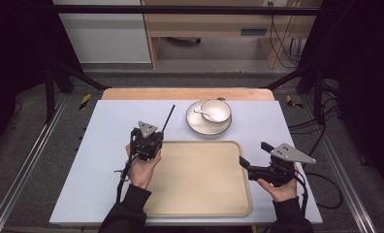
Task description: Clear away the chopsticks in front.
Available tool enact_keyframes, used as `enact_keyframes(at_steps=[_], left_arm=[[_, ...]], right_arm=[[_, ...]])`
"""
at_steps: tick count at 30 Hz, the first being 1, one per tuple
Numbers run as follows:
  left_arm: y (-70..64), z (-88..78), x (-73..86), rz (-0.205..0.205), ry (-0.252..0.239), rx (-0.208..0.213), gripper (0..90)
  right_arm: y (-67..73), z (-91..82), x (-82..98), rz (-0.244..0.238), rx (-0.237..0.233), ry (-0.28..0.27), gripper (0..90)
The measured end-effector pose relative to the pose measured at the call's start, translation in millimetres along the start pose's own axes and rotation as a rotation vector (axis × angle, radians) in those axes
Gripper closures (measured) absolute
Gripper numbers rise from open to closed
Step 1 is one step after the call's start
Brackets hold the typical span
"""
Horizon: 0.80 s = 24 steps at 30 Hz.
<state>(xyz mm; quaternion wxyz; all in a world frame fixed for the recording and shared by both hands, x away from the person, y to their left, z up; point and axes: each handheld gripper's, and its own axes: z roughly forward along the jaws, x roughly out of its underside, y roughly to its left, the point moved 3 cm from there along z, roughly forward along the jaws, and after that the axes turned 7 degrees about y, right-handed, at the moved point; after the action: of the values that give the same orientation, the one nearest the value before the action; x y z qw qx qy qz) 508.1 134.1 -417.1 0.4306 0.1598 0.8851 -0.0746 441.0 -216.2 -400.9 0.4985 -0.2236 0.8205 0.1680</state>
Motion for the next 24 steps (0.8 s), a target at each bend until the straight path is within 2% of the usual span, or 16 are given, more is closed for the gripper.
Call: enact_keyframes(at_steps=[2, 7, 9, 11, 15, 24], left_arm=[[-1.0, -7.3, 6.6, -0.001, -0.006, -0.005, 84.7], [-6.2, -24.4, 27.5, -0.033, -0.030, -0.033, 84.6], [-9.2, -29.4, 36.5, -0.043, -0.034, -0.026, 84.6], [-11.7, -33.6, 44.1, -0.036, -0.040, -0.037, 84.6], [-14.9, -42.5, 60.2, -0.060, -0.052, -0.039, 84.6], [-12.5, -52.1, 92.2, -0.127, -0.057, -0.046, 84.6]], right_arm=[[-0.3, -0.4, 0.0, 0.001, 0.001, -0.001, 7.6], [-1.2, -0.9, 0.2, 0.004, 0.001, -0.001, 7.6], [-0.6, -0.5, 0.1, 0.002, 0.002, -0.001, 7.6], [0.4, -0.6, -0.2, -0.003, 0.000, 0.001, 7.6], [1.4, -1.4, -1.4, -0.002, 0.000, -0.004, 7.6], [2.9, 0.8, -0.5, -0.006, 0.000, 0.002, 7.6]])
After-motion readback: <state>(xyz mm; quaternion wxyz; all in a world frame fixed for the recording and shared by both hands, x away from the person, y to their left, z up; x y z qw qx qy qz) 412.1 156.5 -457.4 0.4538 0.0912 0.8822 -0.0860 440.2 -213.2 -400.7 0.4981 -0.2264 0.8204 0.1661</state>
